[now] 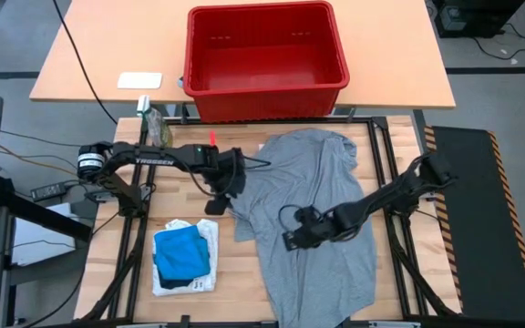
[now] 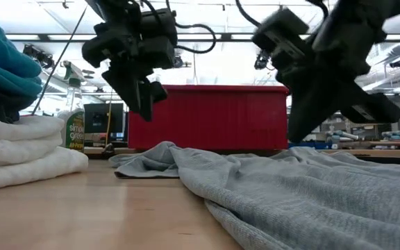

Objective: Fold laundry
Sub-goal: Fold the grey shirt on the table

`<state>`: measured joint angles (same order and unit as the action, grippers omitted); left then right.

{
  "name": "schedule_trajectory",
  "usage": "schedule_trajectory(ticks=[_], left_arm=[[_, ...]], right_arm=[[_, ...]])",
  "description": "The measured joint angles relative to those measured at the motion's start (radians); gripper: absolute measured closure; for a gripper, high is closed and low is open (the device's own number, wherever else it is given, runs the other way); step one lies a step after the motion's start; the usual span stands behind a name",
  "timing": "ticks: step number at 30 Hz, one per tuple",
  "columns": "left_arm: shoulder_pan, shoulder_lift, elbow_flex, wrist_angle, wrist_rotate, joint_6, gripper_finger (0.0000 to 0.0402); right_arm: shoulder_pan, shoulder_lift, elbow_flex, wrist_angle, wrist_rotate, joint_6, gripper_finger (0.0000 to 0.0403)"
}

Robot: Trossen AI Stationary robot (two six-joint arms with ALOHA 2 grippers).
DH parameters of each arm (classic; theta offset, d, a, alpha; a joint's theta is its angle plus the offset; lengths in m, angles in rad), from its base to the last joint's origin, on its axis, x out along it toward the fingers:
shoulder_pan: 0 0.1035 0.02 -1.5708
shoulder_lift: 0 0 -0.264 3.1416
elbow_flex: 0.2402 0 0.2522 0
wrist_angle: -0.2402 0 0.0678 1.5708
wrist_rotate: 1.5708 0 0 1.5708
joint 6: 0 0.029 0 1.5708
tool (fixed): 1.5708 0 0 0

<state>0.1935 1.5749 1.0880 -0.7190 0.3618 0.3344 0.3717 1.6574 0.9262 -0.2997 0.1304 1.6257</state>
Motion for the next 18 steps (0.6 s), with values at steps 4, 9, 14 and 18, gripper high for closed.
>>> schedule_trajectory(ticks=[4, 9, 14, 18], left_arm=[[-0.036, 0.000, -0.018, 0.052, 0.003, 0.145, 0.0212], [-0.087, 0.008, -0.060, 0.084, 0.003, 0.309, 0.0212], [-0.103, 0.017, -0.141, 0.260, -0.082, 0.273, 0.0212], [-0.084, 0.018, -0.212, 0.341, -0.115, 0.232, 0.0215]], right_arm=[[0.039, 0.079, 0.097, -0.011, -0.026, 0.045, 0.0400], [0.082, 0.136, 0.163, -0.016, -0.027, 0.100, 0.0400], [0.120, 0.160, 0.166, -0.068, -0.048, 0.198, 0.0400], [0.149, 0.153, 0.166, -0.177, -0.067, 0.248, 0.0400]])
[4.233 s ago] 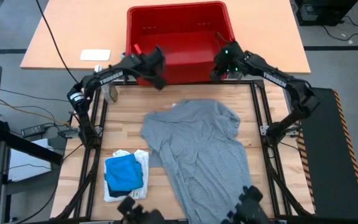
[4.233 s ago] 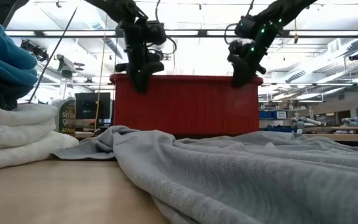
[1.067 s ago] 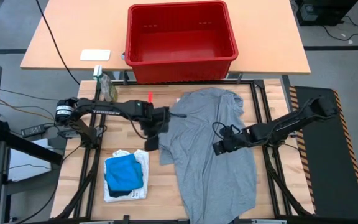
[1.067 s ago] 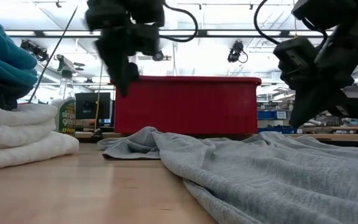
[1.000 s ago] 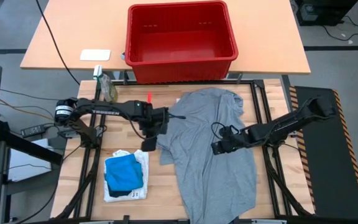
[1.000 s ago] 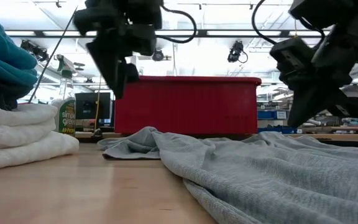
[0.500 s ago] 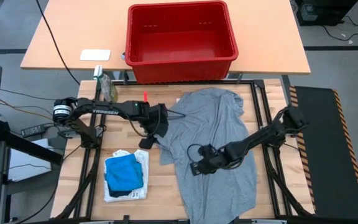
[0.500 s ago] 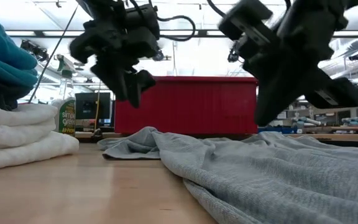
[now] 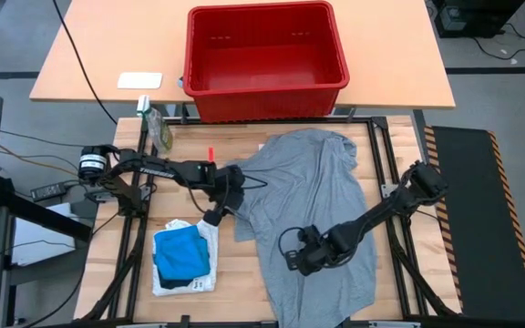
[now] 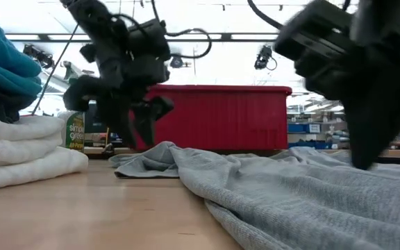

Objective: Fold laundry
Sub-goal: Fold the grey shirt on the table

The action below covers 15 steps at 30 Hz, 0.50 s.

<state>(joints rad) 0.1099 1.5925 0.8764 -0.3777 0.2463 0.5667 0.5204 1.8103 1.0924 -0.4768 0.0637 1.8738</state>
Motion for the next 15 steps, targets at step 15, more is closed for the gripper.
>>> schedule_trajectory(ticks=[15], left_arm=[[0.076, 0.016, -0.111, -0.025, 0.033, -0.105, 0.0314]], right_arm=[[0.136, 0.005, -0.070, -0.308, -0.226, -0.102, 0.0400]])
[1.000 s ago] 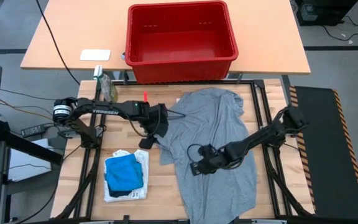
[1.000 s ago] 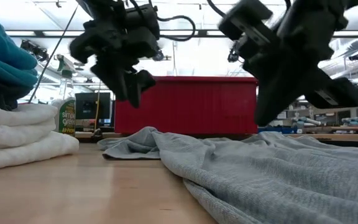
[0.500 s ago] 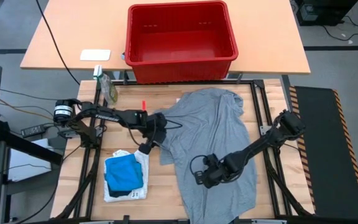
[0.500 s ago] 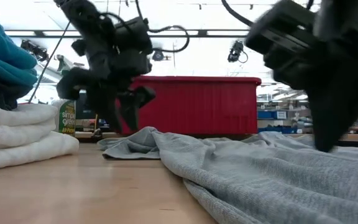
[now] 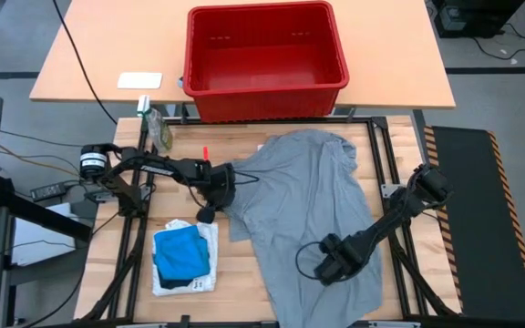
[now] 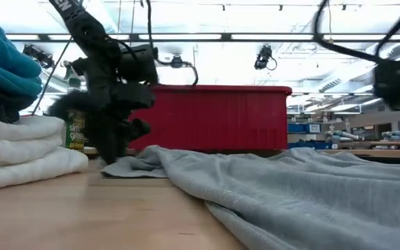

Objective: Fold laundry
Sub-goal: Fold the grey shirt on the table

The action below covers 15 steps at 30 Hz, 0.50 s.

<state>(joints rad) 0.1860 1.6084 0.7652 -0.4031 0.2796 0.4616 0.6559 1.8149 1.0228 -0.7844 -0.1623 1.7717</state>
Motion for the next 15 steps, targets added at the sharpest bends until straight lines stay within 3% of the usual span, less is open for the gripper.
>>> schedule_trajectory(ticks=[5, 9, 12, 15], left_arm=[[-0.015, 0.003, 0.054, -0.194, 0.175, -0.028, 0.0371], [-0.027, 0.001, 0.142, -0.353, 0.205, 0.006, 0.0396], [-0.024, 0.001, 0.225, -0.419, 0.204, 0.009, 0.0392], [-0.018, 0.001, 0.320, -0.436, 0.203, 0.010, 0.0387]], right_arm=[[0.068, -0.024, -0.008, -0.102, -0.094, -0.087, 0.0400], [0.111, -0.083, -0.009, -0.173, -0.112, -0.092, 0.0400], [0.122, -0.149, -0.008, -0.211, -0.039, -0.096, 0.0400], [0.105, -0.227, -0.007, -0.239, 0.129, -0.092, 0.0400]])
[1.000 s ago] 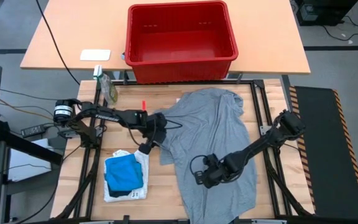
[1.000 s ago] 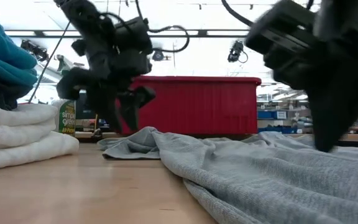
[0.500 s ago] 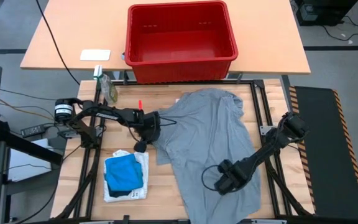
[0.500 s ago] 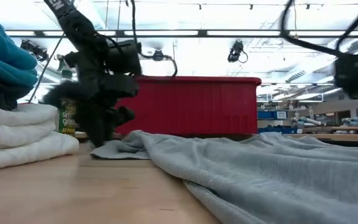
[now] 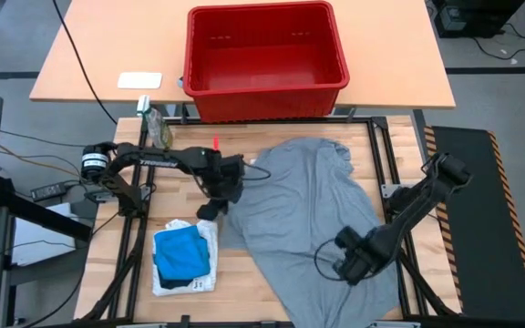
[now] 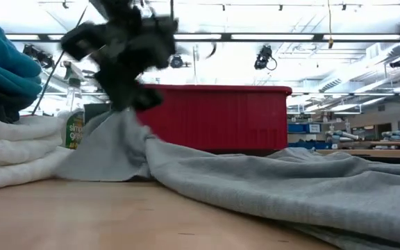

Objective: Fold laundry
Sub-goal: Fold the grey shirt on the table

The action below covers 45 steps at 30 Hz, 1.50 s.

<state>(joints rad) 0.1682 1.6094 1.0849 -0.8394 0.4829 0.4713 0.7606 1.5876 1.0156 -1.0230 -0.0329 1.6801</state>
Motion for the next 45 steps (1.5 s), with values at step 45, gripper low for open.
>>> schedule_trajectory(ticks=[45], left_arm=[[0.156, 0.087, 0.215, 0.063, -0.389, -0.826, 0.0386]], right_arm=[[-1.122, -0.077, -0.278, 0.636, -0.146, -1.130, 0.0395]])
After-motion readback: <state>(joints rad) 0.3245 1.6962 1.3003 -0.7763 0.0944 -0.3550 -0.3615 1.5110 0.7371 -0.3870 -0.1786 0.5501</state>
